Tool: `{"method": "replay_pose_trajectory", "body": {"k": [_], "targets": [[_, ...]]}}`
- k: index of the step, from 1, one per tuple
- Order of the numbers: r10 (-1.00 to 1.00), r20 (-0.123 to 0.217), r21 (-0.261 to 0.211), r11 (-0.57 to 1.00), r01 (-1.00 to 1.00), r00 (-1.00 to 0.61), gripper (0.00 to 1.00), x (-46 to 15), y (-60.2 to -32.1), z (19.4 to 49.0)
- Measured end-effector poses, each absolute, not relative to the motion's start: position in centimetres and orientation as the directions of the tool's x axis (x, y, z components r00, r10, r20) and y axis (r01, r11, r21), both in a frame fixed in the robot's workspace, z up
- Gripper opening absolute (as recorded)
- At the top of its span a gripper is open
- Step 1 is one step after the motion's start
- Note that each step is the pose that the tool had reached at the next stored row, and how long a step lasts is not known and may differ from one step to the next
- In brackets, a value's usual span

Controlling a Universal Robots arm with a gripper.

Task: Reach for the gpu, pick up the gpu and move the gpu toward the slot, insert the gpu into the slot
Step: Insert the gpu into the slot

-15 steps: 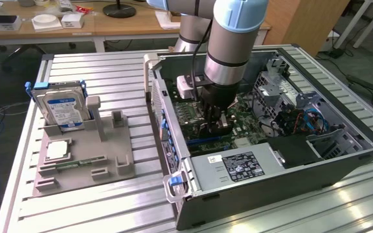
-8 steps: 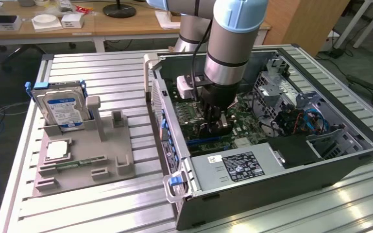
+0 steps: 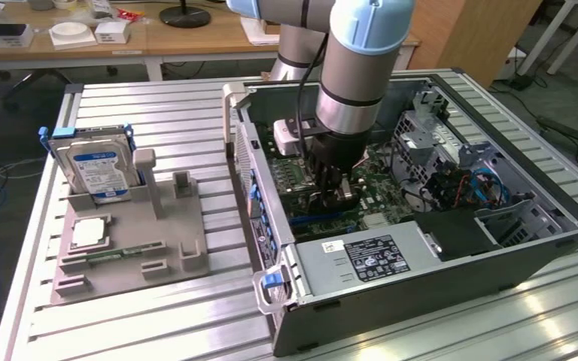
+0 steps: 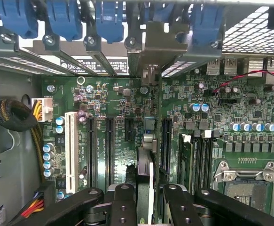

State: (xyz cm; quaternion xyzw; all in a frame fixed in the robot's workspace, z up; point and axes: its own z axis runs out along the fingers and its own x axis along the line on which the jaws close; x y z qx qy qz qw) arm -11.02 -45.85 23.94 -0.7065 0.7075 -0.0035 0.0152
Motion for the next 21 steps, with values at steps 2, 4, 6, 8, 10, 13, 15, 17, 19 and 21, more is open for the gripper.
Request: {"method": "replay_pose_trajectory", "body": {"k": [2, 4, 6, 8, 10, 13, 15, 17, 19, 21], "targets": [[-1.0, -0.016, -0.026, 0.001, -1.0, -0.001, 0.27, -11.02, -45.86, 23.92], [-1.0, -0.017, -0.026, 0.001, -1.0, -0.001, 0.27, -11.02, -45.85, 23.91], [-1.0, -0.017, -0.026, 0.001, -1.0, -0.001, 0.27, -11.02, -45.85, 23.91], [-1.0, -0.017, -0.026, 0.001, -1.0, -0.001, 0.27, -11.01, -45.85, 23.9], [-1.0, -0.017, -0.026, 0.001, -1.0, -0.001, 0.27, -10.96, -45.85, 23.89], [-1.0, -0.017, -0.026, 0.001, -1.0, -0.001, 0.27, -10.94, -45.85, 23.88], [-1.0, -0.017, -0.026, 0.001, -1.0, -0.001, 0.27, -10.93, -45.85, 23.88], [-1.0, -0.017, -0.027, 0.001, -1.0, -0.001, 0.27, -10.94, -45.85, 23.8], [-1.0, -0.017, -0.026, 0.001, -1.0, -0.001, 0.27, -10.97, -45.85, 23.69], [-1.0, -0.016, -0.026, 0.001, -1.0, -0.001, 0.27, -10.99, -45.86, 23.68]]}}
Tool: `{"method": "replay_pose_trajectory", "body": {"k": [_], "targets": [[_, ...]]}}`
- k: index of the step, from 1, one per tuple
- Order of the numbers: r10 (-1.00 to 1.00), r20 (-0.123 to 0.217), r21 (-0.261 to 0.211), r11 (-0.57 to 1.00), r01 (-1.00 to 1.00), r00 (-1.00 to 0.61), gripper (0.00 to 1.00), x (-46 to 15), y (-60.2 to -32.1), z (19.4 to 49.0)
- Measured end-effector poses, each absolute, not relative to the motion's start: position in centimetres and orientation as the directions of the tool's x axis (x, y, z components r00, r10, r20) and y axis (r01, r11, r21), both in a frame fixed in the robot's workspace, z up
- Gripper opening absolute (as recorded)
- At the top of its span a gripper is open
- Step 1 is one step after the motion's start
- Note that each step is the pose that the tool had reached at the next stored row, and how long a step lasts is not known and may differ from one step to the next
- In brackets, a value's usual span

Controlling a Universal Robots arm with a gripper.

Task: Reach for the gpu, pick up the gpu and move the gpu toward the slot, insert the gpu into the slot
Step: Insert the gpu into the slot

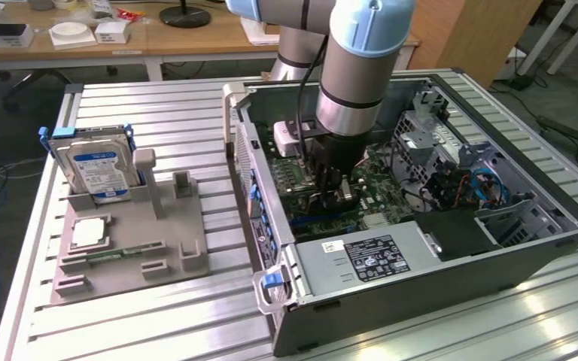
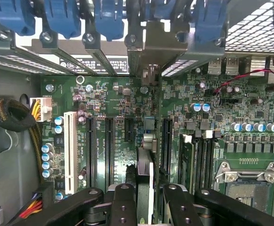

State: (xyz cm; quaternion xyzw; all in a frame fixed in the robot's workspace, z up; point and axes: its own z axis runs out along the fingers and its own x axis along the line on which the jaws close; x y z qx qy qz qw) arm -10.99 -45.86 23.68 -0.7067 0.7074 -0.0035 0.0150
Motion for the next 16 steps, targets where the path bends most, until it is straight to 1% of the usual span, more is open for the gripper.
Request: {"method": "replay_pose_trajectory", "body": {"k": [16], "targets": [[-1.0, -0.017, -0.026, 0.001, -1.0, -0.001, 0.27, -11.09, -45.85, 23.46]]}}
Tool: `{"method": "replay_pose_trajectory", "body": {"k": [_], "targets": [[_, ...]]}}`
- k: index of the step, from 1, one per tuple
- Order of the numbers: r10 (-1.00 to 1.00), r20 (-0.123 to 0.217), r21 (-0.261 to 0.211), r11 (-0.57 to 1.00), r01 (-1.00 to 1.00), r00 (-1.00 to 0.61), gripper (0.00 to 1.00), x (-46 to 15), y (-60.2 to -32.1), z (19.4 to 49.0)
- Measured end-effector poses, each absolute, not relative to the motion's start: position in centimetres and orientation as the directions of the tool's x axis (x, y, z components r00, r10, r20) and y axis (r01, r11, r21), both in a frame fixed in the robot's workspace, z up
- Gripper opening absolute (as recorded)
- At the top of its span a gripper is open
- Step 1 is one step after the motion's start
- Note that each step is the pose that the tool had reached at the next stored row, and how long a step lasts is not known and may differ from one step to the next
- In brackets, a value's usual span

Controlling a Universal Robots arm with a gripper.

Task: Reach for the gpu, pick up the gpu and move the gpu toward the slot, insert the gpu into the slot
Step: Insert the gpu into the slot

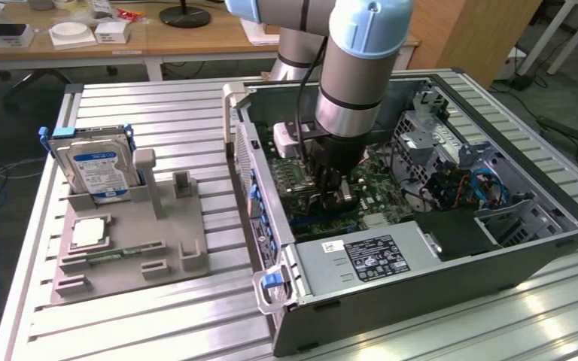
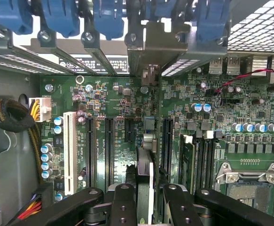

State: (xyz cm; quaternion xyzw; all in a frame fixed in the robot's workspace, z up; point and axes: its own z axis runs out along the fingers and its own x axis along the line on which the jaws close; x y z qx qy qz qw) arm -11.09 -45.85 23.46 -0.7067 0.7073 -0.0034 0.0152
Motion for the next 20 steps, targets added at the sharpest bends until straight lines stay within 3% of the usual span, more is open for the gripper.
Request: {"method": "replay_pose_trajectory", "body": {"k": [20], "targets": [[-1.0, -0.017, -0.026, 0.001, -1.0, -0.001, 0.27, -11.2, -45.85, 23.41]]}}
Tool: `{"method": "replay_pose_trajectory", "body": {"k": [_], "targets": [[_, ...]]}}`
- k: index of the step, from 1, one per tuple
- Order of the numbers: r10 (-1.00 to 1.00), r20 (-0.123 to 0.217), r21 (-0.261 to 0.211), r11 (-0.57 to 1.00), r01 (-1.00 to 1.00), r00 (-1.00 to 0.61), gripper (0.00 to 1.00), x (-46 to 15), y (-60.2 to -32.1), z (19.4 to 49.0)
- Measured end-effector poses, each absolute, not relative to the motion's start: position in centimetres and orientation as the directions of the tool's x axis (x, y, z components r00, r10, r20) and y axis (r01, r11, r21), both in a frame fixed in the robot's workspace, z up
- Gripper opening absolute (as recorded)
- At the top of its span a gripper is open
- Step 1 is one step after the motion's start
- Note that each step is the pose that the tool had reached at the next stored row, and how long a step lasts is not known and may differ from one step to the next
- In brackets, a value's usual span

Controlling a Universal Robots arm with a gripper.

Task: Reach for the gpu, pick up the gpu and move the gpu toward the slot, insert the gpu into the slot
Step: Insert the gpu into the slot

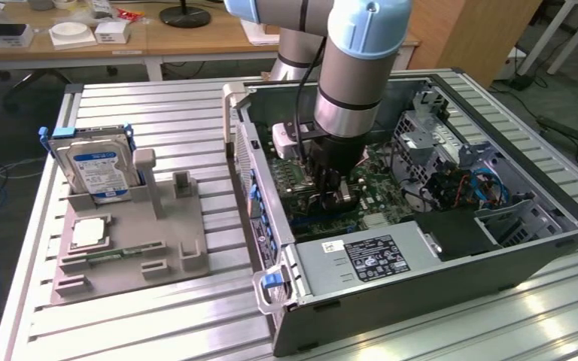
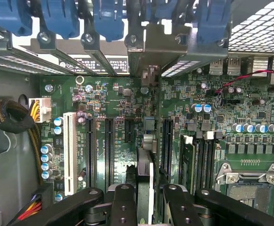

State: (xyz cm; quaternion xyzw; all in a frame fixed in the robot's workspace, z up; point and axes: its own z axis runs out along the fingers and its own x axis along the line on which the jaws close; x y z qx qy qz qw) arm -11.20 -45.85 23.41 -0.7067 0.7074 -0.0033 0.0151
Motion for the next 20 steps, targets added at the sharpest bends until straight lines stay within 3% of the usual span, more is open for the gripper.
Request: {"method": "replay_pose_trajectory", "body": {"k": [20], "targets": [[-1.0, -0.017, -0.025, 0.001, -1.0, -0.001, 0.27, -11.2, -45.85, 23.03]]}}
